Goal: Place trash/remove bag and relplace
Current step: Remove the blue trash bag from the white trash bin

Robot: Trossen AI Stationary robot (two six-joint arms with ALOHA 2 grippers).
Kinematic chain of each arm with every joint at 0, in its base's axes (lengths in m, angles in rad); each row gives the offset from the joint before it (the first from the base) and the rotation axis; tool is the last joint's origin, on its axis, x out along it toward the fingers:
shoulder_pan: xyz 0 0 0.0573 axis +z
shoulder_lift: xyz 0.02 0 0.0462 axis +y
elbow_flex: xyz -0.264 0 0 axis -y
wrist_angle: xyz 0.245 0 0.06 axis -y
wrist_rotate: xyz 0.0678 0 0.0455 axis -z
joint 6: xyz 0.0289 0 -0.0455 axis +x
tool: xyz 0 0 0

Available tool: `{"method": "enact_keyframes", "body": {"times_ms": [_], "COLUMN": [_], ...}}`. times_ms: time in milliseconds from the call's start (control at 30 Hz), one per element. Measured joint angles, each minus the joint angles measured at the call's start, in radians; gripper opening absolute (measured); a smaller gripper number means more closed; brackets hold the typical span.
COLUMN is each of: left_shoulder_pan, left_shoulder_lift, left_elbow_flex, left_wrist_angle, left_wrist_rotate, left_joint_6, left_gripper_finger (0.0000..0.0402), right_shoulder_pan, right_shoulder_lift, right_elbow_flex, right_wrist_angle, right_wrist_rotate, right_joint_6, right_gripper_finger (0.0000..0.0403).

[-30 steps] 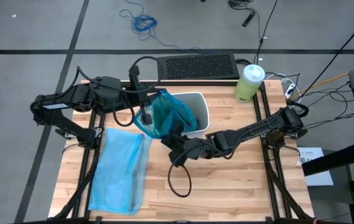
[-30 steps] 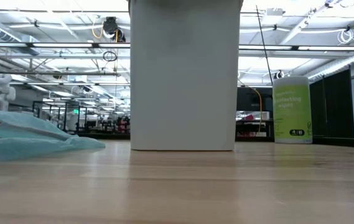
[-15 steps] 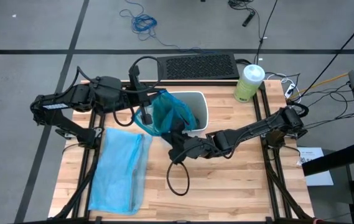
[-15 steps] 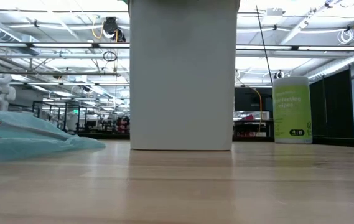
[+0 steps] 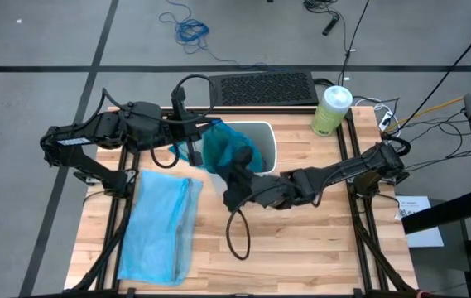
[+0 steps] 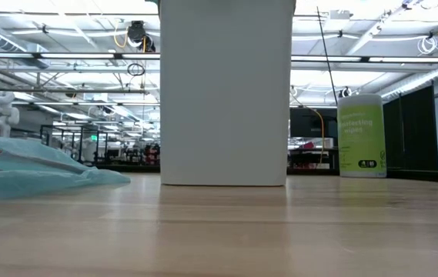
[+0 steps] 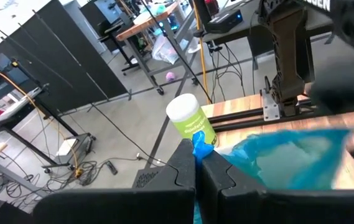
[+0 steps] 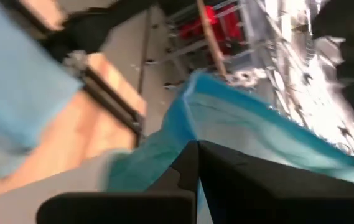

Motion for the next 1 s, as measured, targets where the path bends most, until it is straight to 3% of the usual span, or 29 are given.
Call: {"method": "enact_keyframes", "body": {"times_ms": [333,667,867,1000], "left_shoulder_pan": [-0.001,-0.001,-0.001,-0.001], "left_shoulder_lift": [0.000,-0.015,-0.015,-0.015], "left_elbow_flex": [0.000,0.000,0.000,0.000], "left_wrist_angle": [0.000,-0.005,-0.014,-0.027], "left_wrist_rotate": [-0.004,-0.009,-0.010,-0.010], "left_joint_6": [0.000,-0.001,-0.001,-0.002], "left_gripper_finger": [0.0000,0.0000,0.0000,0.0000], "right_shoulder_pan": [-0.004,-0.018,-0.010,0.006], "right_shoulder_lift": [-0.002,-0.002,-0.001,-0.012], "right_elbow_flex": [0.249,0.378,0.378,0.378], "right_wrist_angle": [-0.088,-0.383,-0.418,-0.427], "right_wrist_rotate": [0.036,0.031,0.036,0.127], "right_joint_6": [0.001,0.250,0.266,0.262], "right_gripper_finger": [0.0000,0.0006,0.0057,0.0113]}}
